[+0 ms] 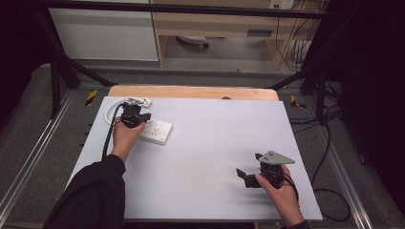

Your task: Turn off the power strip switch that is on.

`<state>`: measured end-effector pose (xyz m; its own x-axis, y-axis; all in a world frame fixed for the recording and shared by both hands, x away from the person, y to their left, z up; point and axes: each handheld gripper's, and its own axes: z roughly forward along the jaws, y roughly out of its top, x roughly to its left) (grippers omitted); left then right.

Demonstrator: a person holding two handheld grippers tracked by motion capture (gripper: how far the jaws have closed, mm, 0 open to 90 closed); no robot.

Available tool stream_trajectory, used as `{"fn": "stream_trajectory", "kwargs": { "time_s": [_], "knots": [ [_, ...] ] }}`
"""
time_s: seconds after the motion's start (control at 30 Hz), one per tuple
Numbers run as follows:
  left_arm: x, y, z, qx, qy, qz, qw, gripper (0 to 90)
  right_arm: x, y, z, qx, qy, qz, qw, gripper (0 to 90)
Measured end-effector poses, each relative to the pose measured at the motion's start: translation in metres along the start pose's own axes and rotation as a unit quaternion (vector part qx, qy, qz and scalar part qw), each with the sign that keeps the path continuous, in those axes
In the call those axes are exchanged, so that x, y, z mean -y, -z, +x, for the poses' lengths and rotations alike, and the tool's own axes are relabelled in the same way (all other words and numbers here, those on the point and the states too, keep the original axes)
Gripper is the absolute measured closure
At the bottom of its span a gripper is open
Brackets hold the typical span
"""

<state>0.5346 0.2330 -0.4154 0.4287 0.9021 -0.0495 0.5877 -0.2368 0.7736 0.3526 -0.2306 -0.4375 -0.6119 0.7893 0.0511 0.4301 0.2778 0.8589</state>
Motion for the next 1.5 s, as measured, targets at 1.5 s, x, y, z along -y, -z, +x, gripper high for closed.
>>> {"fn": "stream_trajectory", "kwargs": {
  "time_s": [1.5],
  "knots": [
    [0.012, -0.010, -0.005, -0.006, -0.002, -0.005, 1.0000, 90.0, 0.000, 0.003, -0.002, 0.007, 0.002, -0.004, 1.0000, 3.9]
  ]
}}
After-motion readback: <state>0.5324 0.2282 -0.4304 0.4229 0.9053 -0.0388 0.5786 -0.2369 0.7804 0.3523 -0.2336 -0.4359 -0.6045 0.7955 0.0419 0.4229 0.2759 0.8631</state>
